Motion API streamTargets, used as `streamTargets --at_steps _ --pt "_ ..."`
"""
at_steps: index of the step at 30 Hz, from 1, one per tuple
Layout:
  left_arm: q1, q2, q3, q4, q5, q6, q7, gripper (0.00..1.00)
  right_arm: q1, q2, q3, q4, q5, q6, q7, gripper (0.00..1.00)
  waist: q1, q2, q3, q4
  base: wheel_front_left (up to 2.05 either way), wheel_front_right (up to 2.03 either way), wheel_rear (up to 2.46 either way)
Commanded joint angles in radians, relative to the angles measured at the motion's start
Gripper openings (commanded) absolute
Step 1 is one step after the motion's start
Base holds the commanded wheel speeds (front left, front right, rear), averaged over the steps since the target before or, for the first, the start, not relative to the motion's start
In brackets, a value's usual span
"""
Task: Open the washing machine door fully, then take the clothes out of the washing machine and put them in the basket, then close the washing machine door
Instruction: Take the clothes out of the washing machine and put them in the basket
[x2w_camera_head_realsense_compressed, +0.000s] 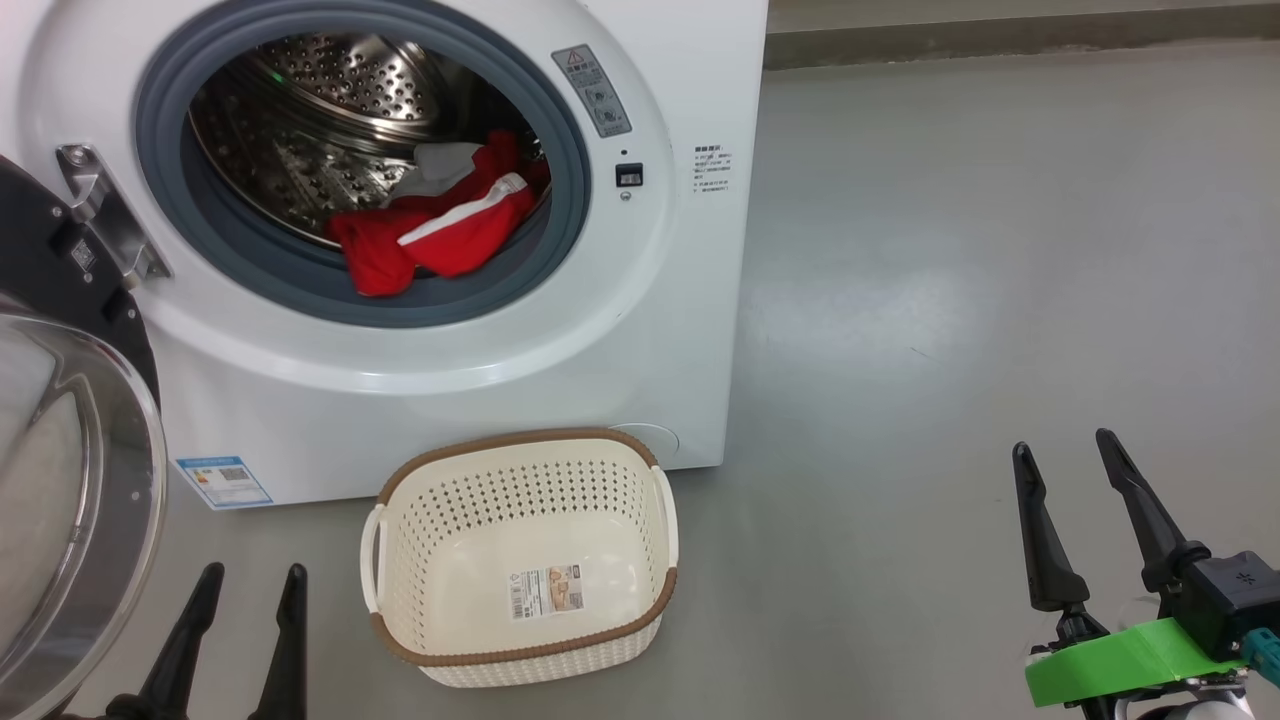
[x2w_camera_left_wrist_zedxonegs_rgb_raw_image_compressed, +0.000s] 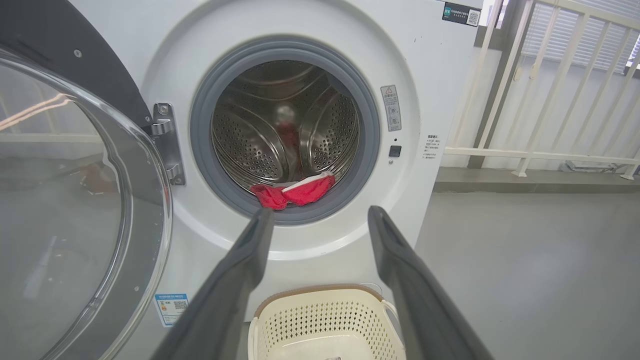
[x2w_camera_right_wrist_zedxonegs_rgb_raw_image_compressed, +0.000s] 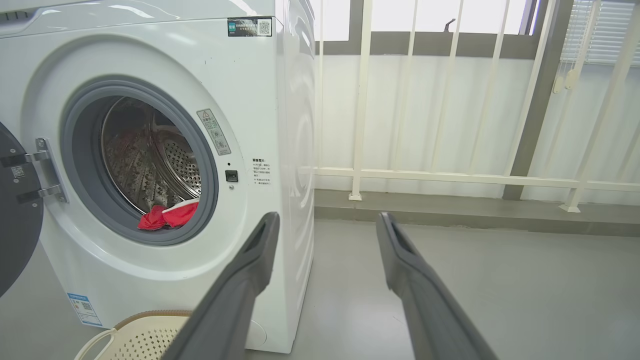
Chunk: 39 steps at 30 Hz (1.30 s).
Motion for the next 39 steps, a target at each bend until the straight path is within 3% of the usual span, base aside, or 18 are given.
streamTargets --at_steps 1,14,29,39 --pt "-0.02 0.01 0.04 -0.027 0.017 0.004 -0.012 1.0 -0.014 -0.009 0.021 -0.028 0.008 0.006 -0.006 1.0 0.0 0.0 -0.002 -0.001 0.0 0.0 0.0" --pt "-0.027 -0.001 0.053 -0.013 0.031 0.038 -0.012 1.0 -0.011 -0.009 0.016 -0.028 0.01 0.006 -0.006 1.0 0.0 0.0 -0.002 0.007 0.24 -0.24 0.0" --pt "-0.032 0.007 0.044 -0.046 0.017 0.024 -0.012 1.0 -0.017 -0.009 0.026 -0.023 0.022 0.006 -0.006 1.0 0.0 0.0 -0.001 0.012 1.57 -1.57 0.0" --pt "-0.029 0.002 0.042 -0.038 0.036 0.047 -0.012 1.0 -0.02 -0.009 0.032 -0.02 0.022 0.006 -0.006 1.0 0.0 0.0 -0.005 0.005 0.62 -0.62 0.0"
